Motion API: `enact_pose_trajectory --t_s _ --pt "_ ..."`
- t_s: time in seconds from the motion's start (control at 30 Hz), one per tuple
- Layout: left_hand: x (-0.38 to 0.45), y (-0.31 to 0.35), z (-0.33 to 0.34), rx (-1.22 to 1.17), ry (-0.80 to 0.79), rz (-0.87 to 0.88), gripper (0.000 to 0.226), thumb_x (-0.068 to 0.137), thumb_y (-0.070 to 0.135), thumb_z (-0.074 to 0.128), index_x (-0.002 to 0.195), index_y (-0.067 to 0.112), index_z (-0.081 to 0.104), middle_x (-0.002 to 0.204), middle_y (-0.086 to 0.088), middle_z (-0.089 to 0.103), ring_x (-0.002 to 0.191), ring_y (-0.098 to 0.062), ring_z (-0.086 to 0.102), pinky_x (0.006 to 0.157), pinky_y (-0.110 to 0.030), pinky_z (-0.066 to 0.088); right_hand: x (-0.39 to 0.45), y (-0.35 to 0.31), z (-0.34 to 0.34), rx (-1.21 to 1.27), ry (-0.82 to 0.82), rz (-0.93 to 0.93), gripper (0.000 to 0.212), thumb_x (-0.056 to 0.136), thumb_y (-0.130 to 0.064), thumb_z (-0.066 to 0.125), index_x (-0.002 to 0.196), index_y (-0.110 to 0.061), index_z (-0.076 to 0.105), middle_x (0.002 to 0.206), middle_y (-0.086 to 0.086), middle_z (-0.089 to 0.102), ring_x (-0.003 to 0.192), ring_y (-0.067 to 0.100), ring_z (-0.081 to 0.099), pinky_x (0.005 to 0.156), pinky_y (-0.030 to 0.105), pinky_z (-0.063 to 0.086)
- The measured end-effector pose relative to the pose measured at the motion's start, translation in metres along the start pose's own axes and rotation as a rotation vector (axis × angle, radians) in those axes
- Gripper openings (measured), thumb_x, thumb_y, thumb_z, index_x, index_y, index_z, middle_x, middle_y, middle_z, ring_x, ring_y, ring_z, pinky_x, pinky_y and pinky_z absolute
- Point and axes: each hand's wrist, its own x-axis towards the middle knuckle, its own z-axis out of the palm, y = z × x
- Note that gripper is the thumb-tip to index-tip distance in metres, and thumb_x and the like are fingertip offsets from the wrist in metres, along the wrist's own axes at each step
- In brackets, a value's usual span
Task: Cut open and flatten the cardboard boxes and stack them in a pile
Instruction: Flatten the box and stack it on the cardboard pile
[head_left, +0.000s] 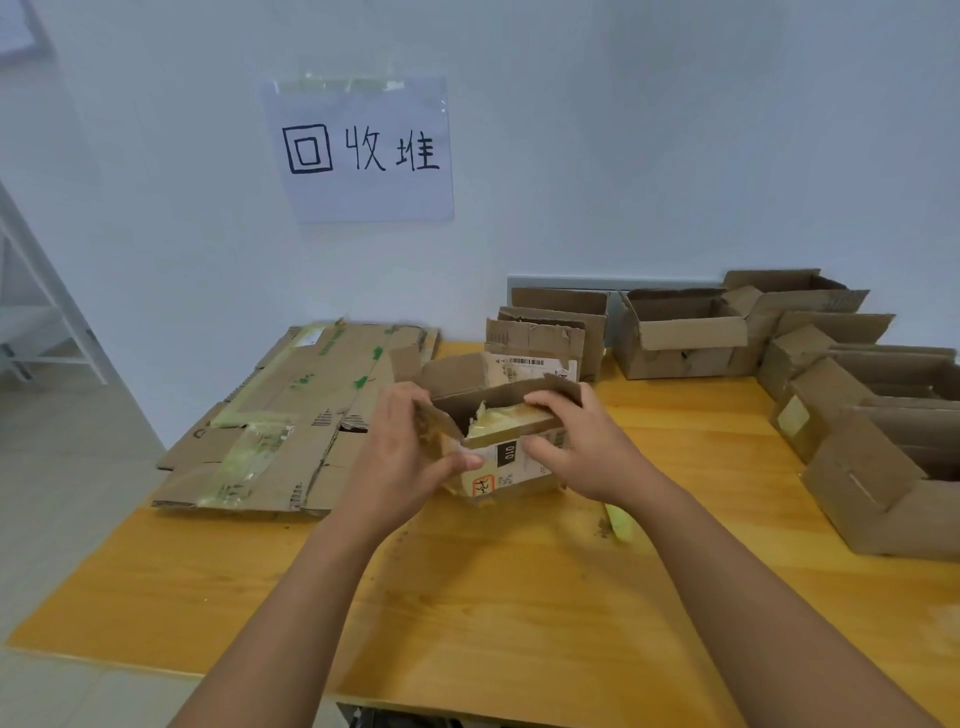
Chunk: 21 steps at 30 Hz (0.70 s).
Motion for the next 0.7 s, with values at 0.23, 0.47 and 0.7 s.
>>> enact_pose_trajectory --t_s 0.23,0.47,0.7 --pt "-0.002 -0.001 0.001 0.182 0.019 0.193 0.057 0.075 0.057 0.066 0.107 0.022 0.035 0.126 0.002 0.037 0.110 -0.007 0.039 0.082 -0.006 0.036 0.012 -0.005 -0.018 -0.164 -0.211 0.079 0.061 0.092 -0.044 0.060 0.145 -0.052 0.031 0.153 0.002 0.024 0.126 0.025 0.045 0.102 0.032 0.045" --pt "0.000 0.002 0.002 0.094 0.039 0.127 0.059 0.071 0.053 0.076 0.101 0.027 0.032 0.119 -0.001 0.041 0.100 -0.015 0.047 0.074 -0.011 0.041 0.006 0.006 -0.004 0.081 0.125 -0.154 0.057 0.090 -0.024 0.071 0.133 -0.045 0.039 0.150 -0.010 0.016 0.120 0.013 0.037 0.094 0.027 0.048" --pt "0.008 0.009 0.003 -0.205 -0.010 -0.349 0.057 0.070 0.040 0.085 0.100 0.035 0.037 0.112 0.005 0.055 0.098 -0.009 0.056 0.073 -0.022 0.051 0.007 0.014 0.000 0.263 0.390 -0.118 0.045 0.095 -0.020 0.063 0.127 -0.038 0.037 0.122 -0.009 0.044 0.114 0.020 0.053 0.089 0.039 0.053"
